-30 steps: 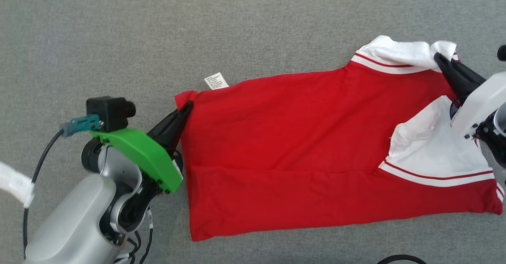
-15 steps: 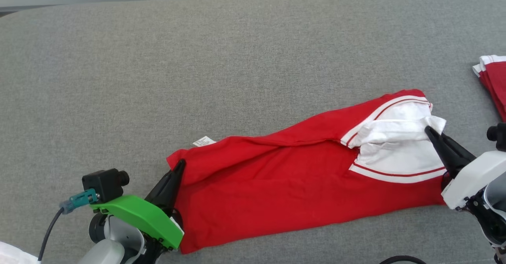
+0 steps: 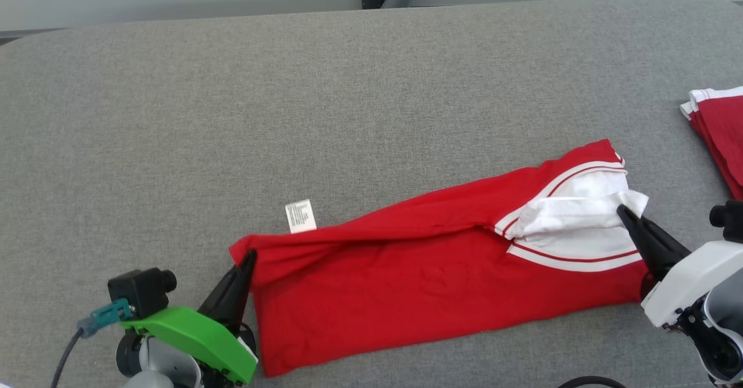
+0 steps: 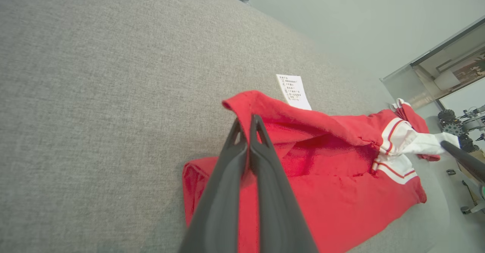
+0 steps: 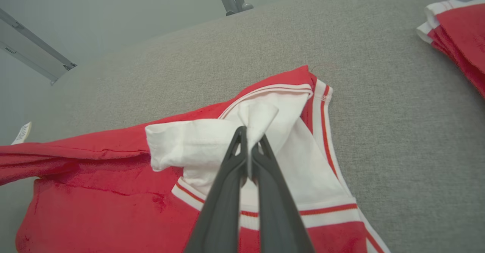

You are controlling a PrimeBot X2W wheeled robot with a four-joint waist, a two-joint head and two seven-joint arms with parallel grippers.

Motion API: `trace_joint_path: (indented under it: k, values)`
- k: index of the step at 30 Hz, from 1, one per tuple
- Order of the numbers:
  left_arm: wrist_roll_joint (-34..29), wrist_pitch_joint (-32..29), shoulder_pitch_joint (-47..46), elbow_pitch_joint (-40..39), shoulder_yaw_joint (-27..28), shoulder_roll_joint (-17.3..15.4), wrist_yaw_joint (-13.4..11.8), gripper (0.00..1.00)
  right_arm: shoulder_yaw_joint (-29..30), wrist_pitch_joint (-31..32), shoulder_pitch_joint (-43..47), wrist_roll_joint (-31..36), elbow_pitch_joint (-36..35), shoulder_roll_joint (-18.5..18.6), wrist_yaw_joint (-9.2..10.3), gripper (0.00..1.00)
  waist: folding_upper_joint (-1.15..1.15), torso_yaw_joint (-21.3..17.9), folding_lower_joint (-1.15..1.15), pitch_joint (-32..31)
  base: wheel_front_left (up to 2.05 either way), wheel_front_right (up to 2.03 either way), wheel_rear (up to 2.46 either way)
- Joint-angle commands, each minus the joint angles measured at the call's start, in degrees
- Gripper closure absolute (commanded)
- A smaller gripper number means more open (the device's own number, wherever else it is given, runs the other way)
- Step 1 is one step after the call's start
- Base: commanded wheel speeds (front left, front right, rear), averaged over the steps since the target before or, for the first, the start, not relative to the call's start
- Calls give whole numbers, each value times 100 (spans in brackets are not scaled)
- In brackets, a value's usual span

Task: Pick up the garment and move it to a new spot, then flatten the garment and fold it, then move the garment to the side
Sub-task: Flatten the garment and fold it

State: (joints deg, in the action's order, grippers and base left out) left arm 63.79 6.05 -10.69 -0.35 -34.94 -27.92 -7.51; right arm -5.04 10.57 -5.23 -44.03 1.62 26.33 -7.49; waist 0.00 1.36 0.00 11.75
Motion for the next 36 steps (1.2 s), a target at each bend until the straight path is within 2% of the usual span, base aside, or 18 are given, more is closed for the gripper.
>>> trace_joint_path:
  k: [1,4,5,6,7,8,12,14,19,21,23,26,31,35,36]
  values:
    - [-99,-13,140,80,-58,-69,0,100,-32,48,91,74,6,6,1,100,0,-15,0,4,0,0,0]
    - [-152,-24,256,236,-232,-12,90,100,-171,128,118,214,130,61,1,100,0,-47,0,29,0,0,0]
    - [-201,-35,281,292,-295,-9,114,78,-215,127,99,289,173,108,1,75,0,-51,0,33,0,0,0]
    - [-270,-17,296,346,-364,-10,137,56,-222,77,62,367,227,144,1,29,0,-54,0,37,0,0,0]
    - [-287,-19,327,408,-427,5,137,9,-216,66,31,454,307,185,1,0,0,-55,0,39,0,0,0]
    - [-318,-73,362,476,-511,20,141,0,-223,49,8,533,378,231,1,0,0,-57,0,39,0,0,0]
    - [-512,30,504,690,-612,6,-36,0,0,106,-44,646,393,327,1,0,0,-66,0,5,0,0,0]
    - [-557,200,662,656,-506,-91,-221,0,225,181,-76,578,301,327,2,0,0,-114,0,0,0,0,0]
    - [-1038,868,1047,391,261,-191,-1075,0,575,555,-282,724,108,295,1,0,0,-172,0,46,0,0,0]
    - [-1462,917,1167,214,680,-105,-1280,0,587,740,-449,813,211,182,1,0,0,-148,0,85,0,0,0]
    - [-1928,912,1249,-6,1087,132,-1339,0,561,899,-600,906,436,87,1,0,0,-85,0,144,0,0,0]
    - [-2490,910,1433,-132,1496,553,-1168,0,477,1028,-852,1040,904,-105,1,0,0,29,0,212,0,0,0]
    - [-3111,912,1441,-52,1939,1200,-631,0,382,1127,-1121,1181,1715,-255,1,0,0,276,0,327,0,0,0]
    - [-3488,914,1446,154,2130,1566,-67,0,272,1315,-1213,1046,2191,-246,1,0,0,410,0,374,0,0,0]
    - [-3488,914,1446,154,2130,1566,-67,0,272,1315,-1213,1046,2191,-246,1,0,0,410,0,374,0,0,0]
